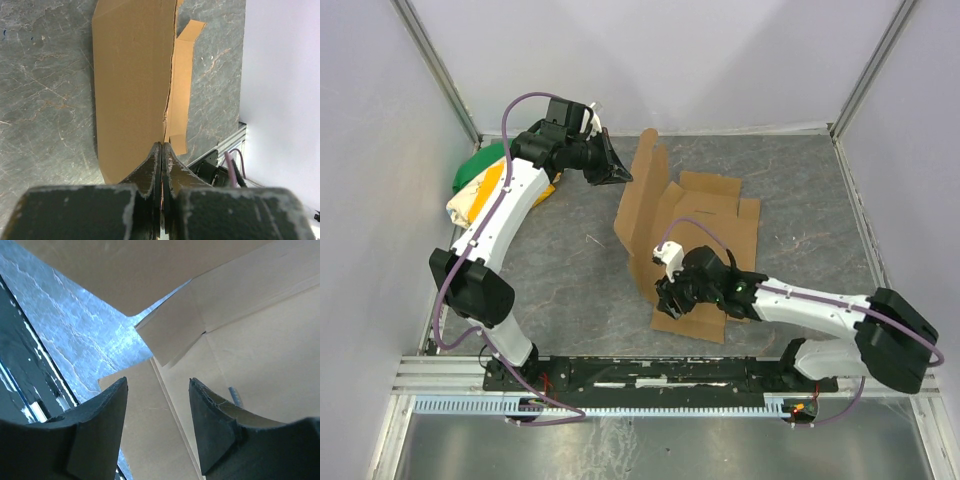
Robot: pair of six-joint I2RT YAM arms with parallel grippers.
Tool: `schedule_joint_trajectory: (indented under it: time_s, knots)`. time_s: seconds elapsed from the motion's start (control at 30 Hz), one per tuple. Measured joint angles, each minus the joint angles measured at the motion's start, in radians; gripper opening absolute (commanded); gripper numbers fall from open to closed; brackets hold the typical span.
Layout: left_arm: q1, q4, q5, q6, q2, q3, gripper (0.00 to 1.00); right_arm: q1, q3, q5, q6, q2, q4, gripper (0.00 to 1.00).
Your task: Fold the paper box
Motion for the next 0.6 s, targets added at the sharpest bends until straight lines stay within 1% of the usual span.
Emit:
schedule_joint_trajectory:
  time_s: [0.17, 0.33, 0.43, 0.6]
  knots:
    - [0.0, 0.0, 0.008, -0.003, 0.0, 0.0, 0.03, 0.022, 0.022, -0.027, -0.035, 0.12, 0.01, 0.61]
    - [0.0, 0.002, 0.016, -0.003, 0.0, 0.0, 0.03, 0.045, 0.028, -0.011, -0.043, 0.172, 0.071, 0.6]
    - [0.0, 0.005, 0.016, -0.003, 0.0, 0.0, 0.03, 0.047, 0.028, 0.027, -0.042, 0.182, 0.116, 0.57]
    - [0.0, 0.008, 0.017, -0.003, 0.0, 0.0, 0.03, 0.047, 0.028, 0.141, -0.036, 0.209, 0.188, 0.5]
